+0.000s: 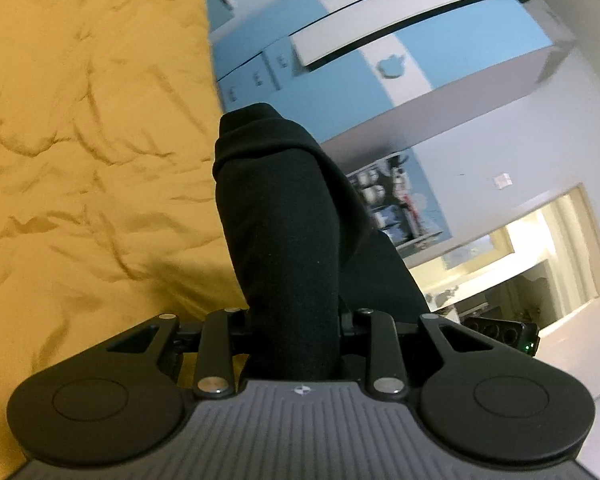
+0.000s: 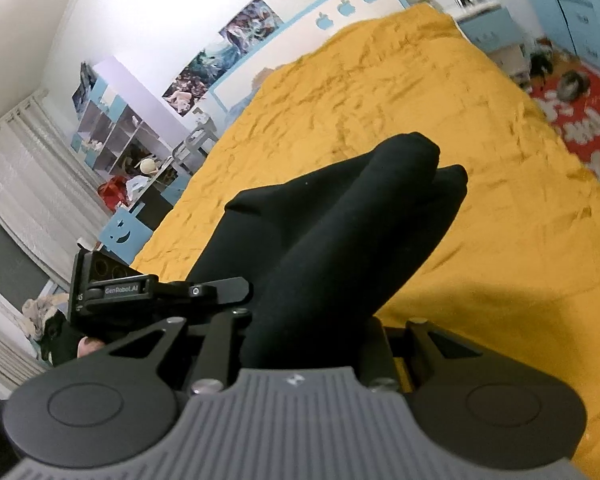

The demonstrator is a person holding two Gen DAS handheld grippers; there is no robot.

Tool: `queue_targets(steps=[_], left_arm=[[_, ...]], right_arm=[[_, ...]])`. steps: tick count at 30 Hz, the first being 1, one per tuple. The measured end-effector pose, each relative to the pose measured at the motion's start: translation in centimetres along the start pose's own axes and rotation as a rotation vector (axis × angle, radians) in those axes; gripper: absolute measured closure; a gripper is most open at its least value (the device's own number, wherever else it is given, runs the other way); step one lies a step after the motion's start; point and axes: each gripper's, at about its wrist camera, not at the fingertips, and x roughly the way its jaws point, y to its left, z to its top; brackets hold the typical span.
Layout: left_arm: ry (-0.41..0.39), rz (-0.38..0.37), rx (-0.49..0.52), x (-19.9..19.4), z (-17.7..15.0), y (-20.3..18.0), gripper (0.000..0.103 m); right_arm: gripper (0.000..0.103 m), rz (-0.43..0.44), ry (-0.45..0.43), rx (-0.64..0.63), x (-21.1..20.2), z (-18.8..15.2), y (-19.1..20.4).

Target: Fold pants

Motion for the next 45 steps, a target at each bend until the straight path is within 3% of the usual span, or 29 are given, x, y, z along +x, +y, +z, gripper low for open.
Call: queue_targets(steps=[8,11,13,17,21,27,31,35,41,43,45], left_arm=[[0.062,0.069,-0.074,2.7,-0.4,5.6,0.07],[0.093,0.087,-0.098,3.0,-1.4,7.4,0.069],[0.118,0.071,-0.108,3.0,-1.4,8.1,0.067],[0.165,0.031,-0.143,3.0,0.5,8.9,0.066],[0.215,0.037,-0.129,4.7,2.6,8.9,0.064],[0.309,-0.036,-0.277,5.8,3.9,11.4,0.063],[0.307,-0.001,-0.217,5.6,2.9,11.0,0.065],[0.277,0.052,-0.098,5.0,1.2,9.3,0.065],[0.276,0.061,-0.077,5.1,1.6,8.8,0.065],[0.28,0.055,-0.075,4.7,1.7,8.6,0.065],[0.29,0.048,-0.081,4.4,1.8,8.7,0.065]], right_arm=[[0.086,0.022,0.071,0.091,5.5,-1.9,-6.2],[0.079,0.016,0.11,0.126,6.9,-3.6,-7.9],[0.073,0.004,0.133,0.153,7.4,-4.5,-8.6],[0.074,0.023,0.135,0.214,6.6,-6.1,-10.3],[0.074,0.022,0.125,0.218,6.3,-6.6,-10.6],[0.074,0.001,0.143,0.173,6.7,-6.4,-10.2],[0.072,0.01,0.148,0.171,6.5,-6.5,-10.4],[0.063,-0.083,0.136,0.033,5.7,-4.3,-8.2],[0.062,-0.227,0.196,-0.209,6.3,-1.1,-3.9],[0.058,-0.264,0.219,-0.22,6.4,-0.5,-3.6],[0.044,-0.311,0.248,-0.183,6.5,-0.3,-4.4]])
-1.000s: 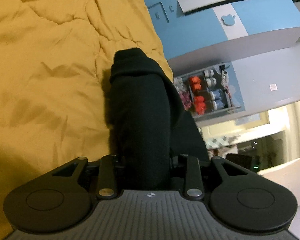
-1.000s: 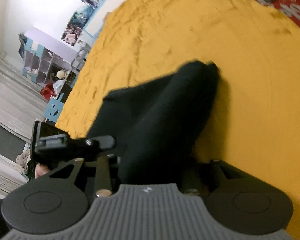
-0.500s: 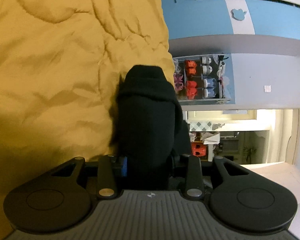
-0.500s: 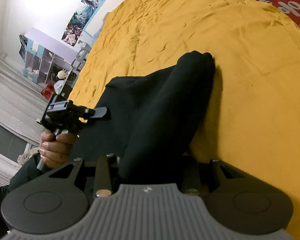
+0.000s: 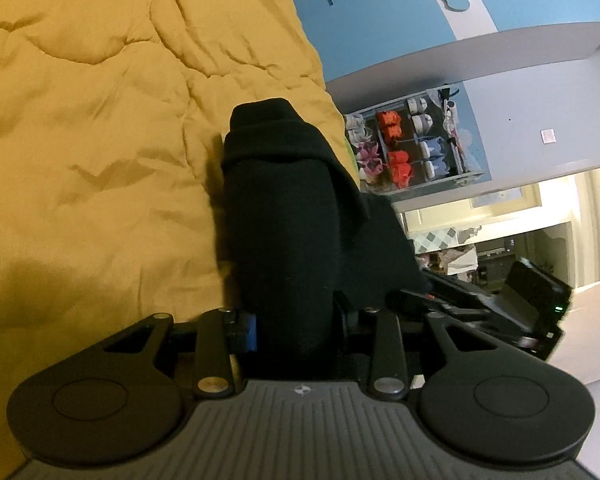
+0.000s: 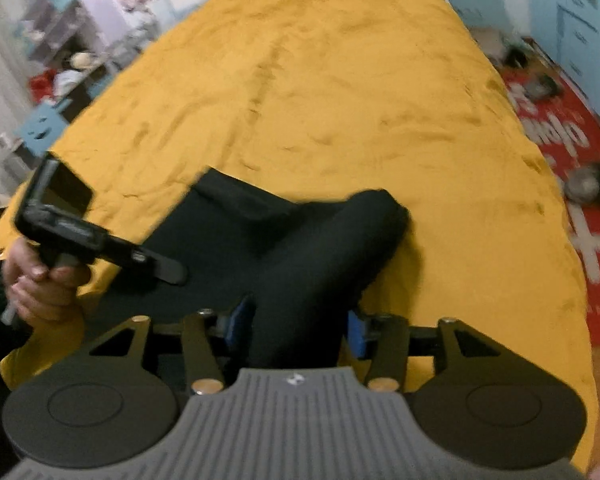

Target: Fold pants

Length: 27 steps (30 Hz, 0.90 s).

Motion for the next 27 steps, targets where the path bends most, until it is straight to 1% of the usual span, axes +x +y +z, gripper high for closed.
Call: queue_targets(steps=[2,3,4,5,6,7,8,9,10,12,14,15,18,19,20,21,22,23,24,25,26,27], left_arm=[[0.009,0.004,0.008,-0.3,-0.2,0.0,0.065],[0.01,0.004,0.01,-0.4,-0.4,0.1,0.065],[0.007,0.006,0.011,-0.4,-0.5,0.1,0.065],[0.002,0.008,0.011,-0.3,-0.6,0.2,0.065],[-0.003,0.005,0.008,-0.3,-0.6,0.3,0.065],[-0.007,0.0,0.001,-0.3,-0.6,0.4,0.065],[-0.01,-0.004,-0.004,-0.3,-0.6,0.6,0.065],[-0.014,-0.004,-0.006,-0.2,-0.6,0.6,0.065],[-0.018,-0.004,-0.004,-0.2,-0.7,0.5,0.065],[-0.023,0.003,0.0,-0.3,-0.9,0.3,0.065],[-0.025,0.01,0.005,-0.3,-0.9,0.1,0.065],[-0.026,0.015,0.008,-0.2,-0.9,0.0,0.065],[-0.032,0.022,0.017,-0.3,-1.1,-0.2,0.065],[-0.033,0.023,0.018,-0.3,-1.2,-0.3,0.065],[-0.033,0.022,0.019,-0.3,-1.2,-0.3,0.065],[-0.031,0.025,0.023,-0.4,-1.3,-0.3,0.065],[-0.033,0.031,0.038,-0.4,-1.5,-0.5,0.066],[-0.03,0.034,0.053,-0.3,-1.6,-0.7,0.066],[-0.026,0.036,0.064,-0.2,-1.7,-0.9,0.067],[-0.018,0.039,0.067,-0.1,-1.8,-1.0,0.068],[-0.012,0.046,0.07,0.0,-2.1,-1.1,0.068],[-0.016,0.051,0.074,0.0,-2.3,-1.2,0.068]], right_arm=[[0.036,-0.093,0.022,0.013,-0.2,-0.4,-1.1],[0.036,-0.113,0.019,0.034,-0.7,-0.6,-1.7],[0.036,-0.126,-0.005,0.061,-1.6,-0.8,-2.3],[0.039,-0.145,-0.052,0.07,-2.9,-0.7,-2.5],[0.043,-0.152,-0.098,0.052,-3.9,-0.5,-2.3],[0.044,-0.13,-0.147,0.03,-4.6,0.0,-2.0],[0.047,-0.079,-0.186,0.014,-4.9,0.9,-1.4],[0.052,-0.042,-0.196,-0.006,-4.6,1.7,-0.6],[0.052,-0.022,-0.194,-0.055,-3.8,2.8,0.7],[0.053,-0.011,-0.16,-0.194,-1.2,4.8,3.7],[0.058,0.017,-0.111,-0.299,2.1,6.4,6.1],[0.061,0.03,-0.091,-0.339,3.7,7.3,7.1],[0.062,0.045,-0.039,-0.412,7.4,9.0,9.4],[0.066,0.046,-0.014,-0.424,8.5,9.5,9.9],[0.101,0.041,0.033,-0.425,9.6,9.8,10.2],[0.102,0.039,0.096,-0.425,10.4,9.8,10.6],[0.102,0.013,0.102,-0.457,10.7,9.8,11.0],[0.103,-0.008,0.093,-0.442,10.8,10.0,10.9],[0.103,-0.03,0.061,-0.405,10.6,10.4,10.7],[0.103,-0.068,0.009,-0.36,10.2,10.8,10.3],[0.103,-0.164,-0.087,-0.302,9.6,11.2,9.6],[0.103,-0.229,-0.135,-0.268,9.3,11.6,9.0]])
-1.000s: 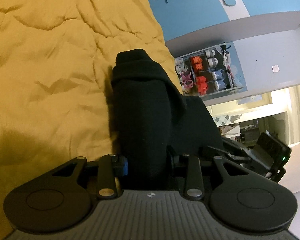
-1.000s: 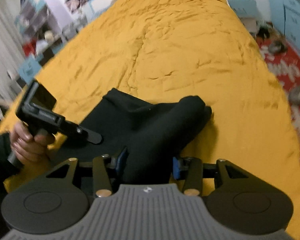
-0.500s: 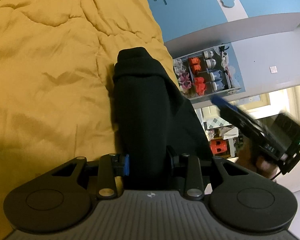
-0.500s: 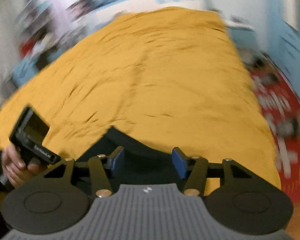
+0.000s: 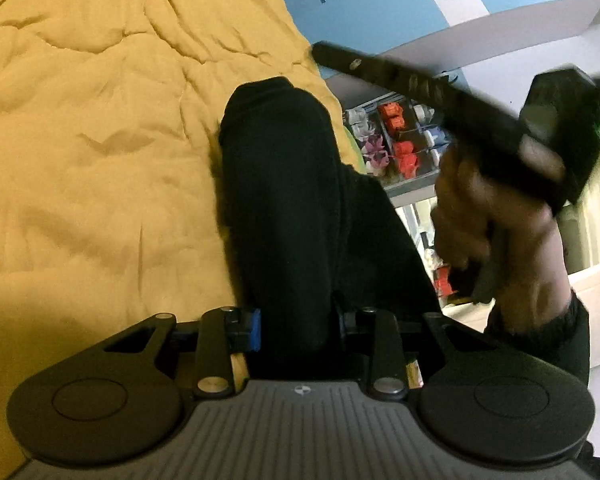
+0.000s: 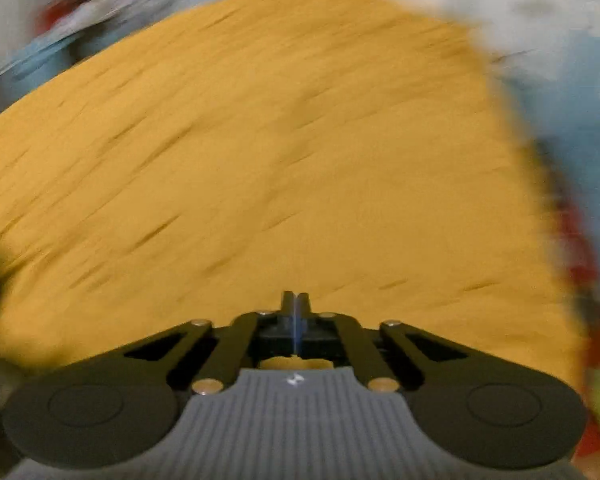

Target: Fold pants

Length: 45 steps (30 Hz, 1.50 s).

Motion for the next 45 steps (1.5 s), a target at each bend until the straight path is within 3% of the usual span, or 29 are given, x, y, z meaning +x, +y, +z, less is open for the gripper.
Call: queue_targets(steps=[3,9,17,21,23,28,30,32,34,36,38,40,42,43,45], left_arm=[[-0.011,-0.006,-0.027,-0.4,-0.3,0.3,0.068],[-0.046,-0.015,-0.075,-1.2,-0.7,0.7,0.067],[-0.091,0.0,-0.116,-1.9,-1.1,1.1,0.066],[-0.124,0.028,-0.121,-2.5,-2.1,0.1,0.065],[-0.135,0.043,-0.099,-2.8,-3.0,-0.7,0.061],[-0.096,0.163,0.039,-2.5,-6.4,-2.5,0.051],[-0.065,0.209,0.073,-2.2,-7.6,-2.8,0.052],[-0.053,0.248,0.109,-2.4,-8.5,-3.2,0.061],[-0.051,0.264,0.117,-3.3,-9.0,-3.7,0.064],[-0.058,0.258,0.108,-4.6,-9.4,-4.4,0.064],[-0.085,0.284,0.128,-6.1,-9.8,-5.6,0.06],[-0.106,0.404,0.187,-7.2,-10.4,-7.7,0.042],[-0.134,0.526,0.252,-8.0,-10.9,-9.8,0.037],[-0.15,0.563,0.277,-8.4,-11.1,-10.8,0.034],[-0.172,0.576,0.295,-9.4,-11.6,-12.4,0.029]], right_arm=[[0.103,0.025,-0.026,0.149,-1.1,-0.2,-3.2],[0.101,0.13,-0.021,0.167,-6.8,-4.1,-2.9],[0.099,0.098,0.101,0.196,-13.8,-16.0,-1.9],[0.099,0.113,0.1,0.232,-16.2,-19.4,-1.0],[0.099,0.087,0.104,0.214,-16.9,-20.1,0.0],[0.095,0.054,0.08,0.216,-17.7,-19.9,0.8],[0.092,0.05,0.07,0.224,-18.1,-19.9,1.3],[0.091,0.039,0.062,0.227,-18.8,-20.1,1.8],[0.085,0.03,0.047,0.235,-19.7,-19.9,2.1],[0.066,0.01,0.028,0.256,-20.8,-19.9,2.9],[0.055,-0.028,0.005,0.273,-22.0,-19.8,3.9],[0.045,-0.059,-0.014,0.294,-22.9,-19.7,5.1],[0.037,-0.091,-0.022,0.313,-23.8,-19.5,6.4],[0.036,-0.102,-0.028,0.318,-24.3,-19.5,7.2],[0.021,-0.124,-0.047,0.35,-25.3,-19.5,8.4]])
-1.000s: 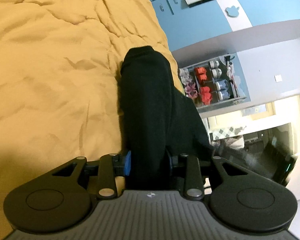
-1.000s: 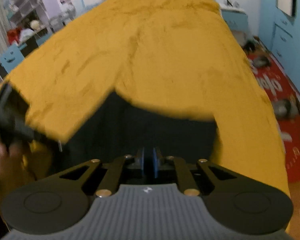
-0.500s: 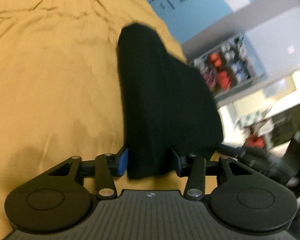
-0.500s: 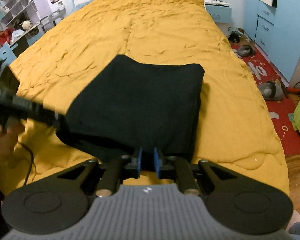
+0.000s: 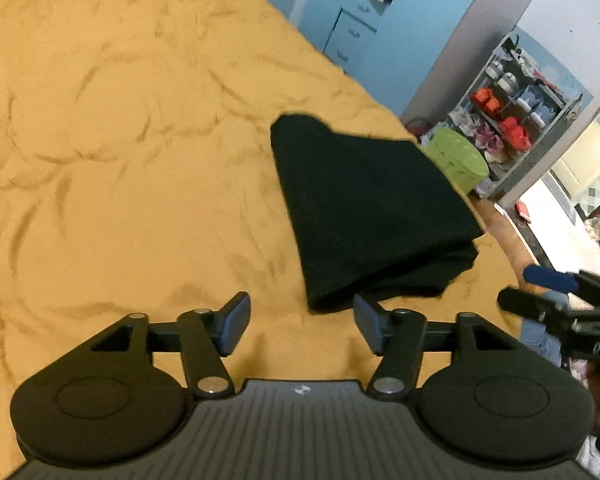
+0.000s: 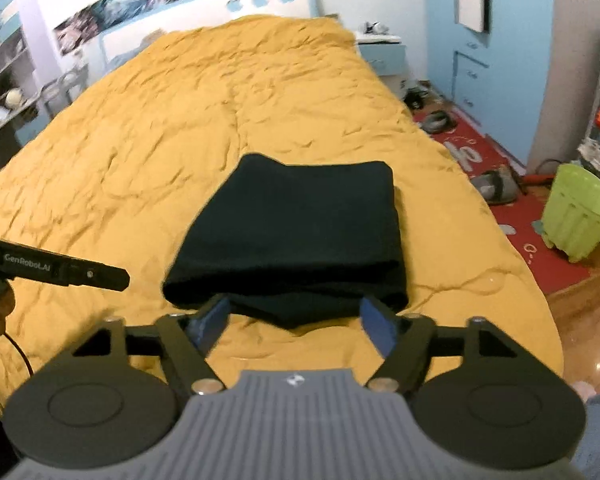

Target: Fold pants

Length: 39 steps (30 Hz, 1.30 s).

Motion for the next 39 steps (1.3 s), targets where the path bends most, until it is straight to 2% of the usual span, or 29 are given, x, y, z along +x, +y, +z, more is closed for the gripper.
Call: queue_targets(steps=[4,8,9,16,22,39], left_arm=[[-0.042,0.026,0.009,-2.5,-0.1,-1.1,0.02],[-0.085,0.1,0.053,-3.9,-0.6,-2.6,0.017],[-0.088,0.106,0.059,-4.1,-0.7,-2.9,0.016],[-0.122,0.111,0.061,-5.2,-1.1,-3.9,0.016],[-0.131,0.116,0.086,-5.5,-1.4,-5.0,0.015],[-0.142,0.132,0.094,-5.9,-1.4,-5.1,0.015]], right_arm=[[0.021,-0.066,-0.014,0.091,-1.7,-0.2,1.8],[0.021,-0.209,0.018,0.164,-2.5,-0.2,4.1],[0.021,-0.223,0.017,0.162,-2.7,-0.3,4.6],[0.021,-0.264,-0.044,0.173,-5.0,-0.6,6.9],[0.021,-0.307,-0.074,0.131,-6.4,-0.1,8.7],[0.021,-0.333,-0.07,0.139,-7.4,0.4,9.7]])
